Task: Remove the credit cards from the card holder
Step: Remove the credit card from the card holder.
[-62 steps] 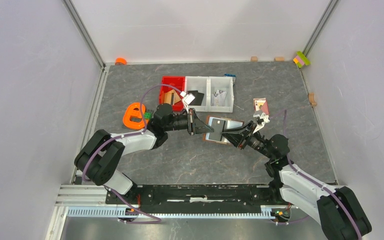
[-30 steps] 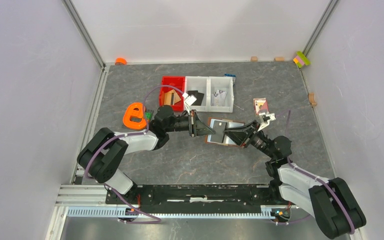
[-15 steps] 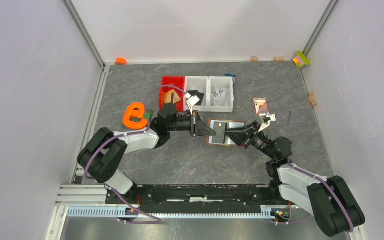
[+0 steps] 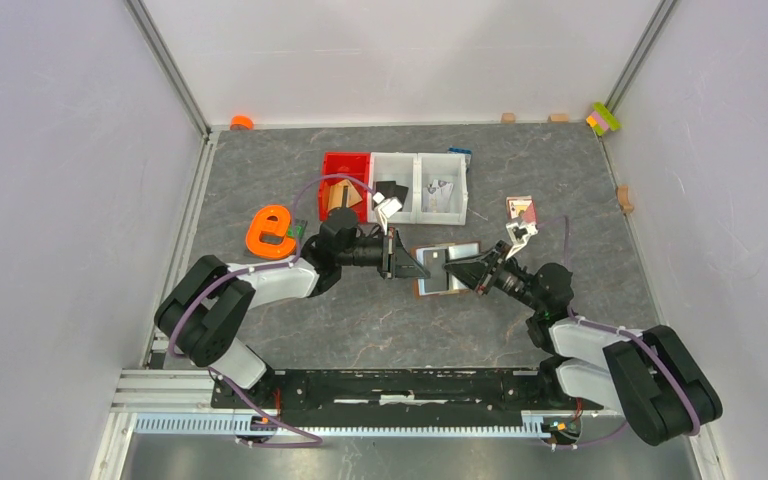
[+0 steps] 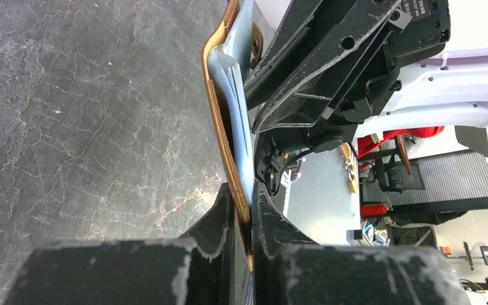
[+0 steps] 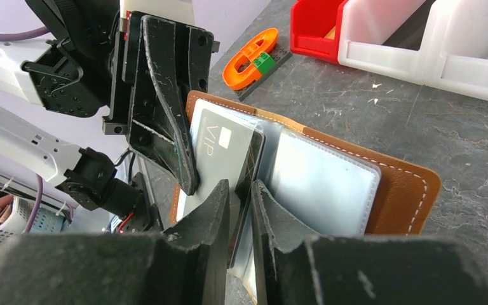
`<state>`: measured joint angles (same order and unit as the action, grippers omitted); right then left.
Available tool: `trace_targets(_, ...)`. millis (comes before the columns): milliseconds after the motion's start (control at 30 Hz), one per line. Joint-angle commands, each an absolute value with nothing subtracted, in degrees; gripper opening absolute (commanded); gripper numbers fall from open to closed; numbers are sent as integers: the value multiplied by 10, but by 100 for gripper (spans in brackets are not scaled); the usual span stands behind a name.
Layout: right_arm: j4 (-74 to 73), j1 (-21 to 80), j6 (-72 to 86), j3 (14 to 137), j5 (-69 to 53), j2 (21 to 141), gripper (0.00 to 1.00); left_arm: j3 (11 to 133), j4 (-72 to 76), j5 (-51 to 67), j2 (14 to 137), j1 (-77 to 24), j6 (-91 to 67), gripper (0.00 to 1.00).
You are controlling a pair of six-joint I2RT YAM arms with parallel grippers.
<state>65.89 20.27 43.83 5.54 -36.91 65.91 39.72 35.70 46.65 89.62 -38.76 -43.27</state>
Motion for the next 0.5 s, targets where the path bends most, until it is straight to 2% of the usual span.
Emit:
trace_targets(0, 717, 241, 460, 89, -457, 662, 19, 424, 385, 466, 890, -411, -411, 2)
trace_targets(100, 724, 243, 464, 90, -461, 668, 0, 425, 383, 466, 890, -411, -411, 2)
trace_targets(167, 726, 243, 467, 88, -457, 669, 0, 426, 376, 462, 890, -410, -408, 5)
trace_targets(300, 680, 240, 446, 87, -431, 658, 0, 423, 378, 461, 892, -405, -413, 19)
trace_targets(467, 609, 223, 422, 92, -401, 655, 0, 418, 394, 466, 896, -396, -427, 21)
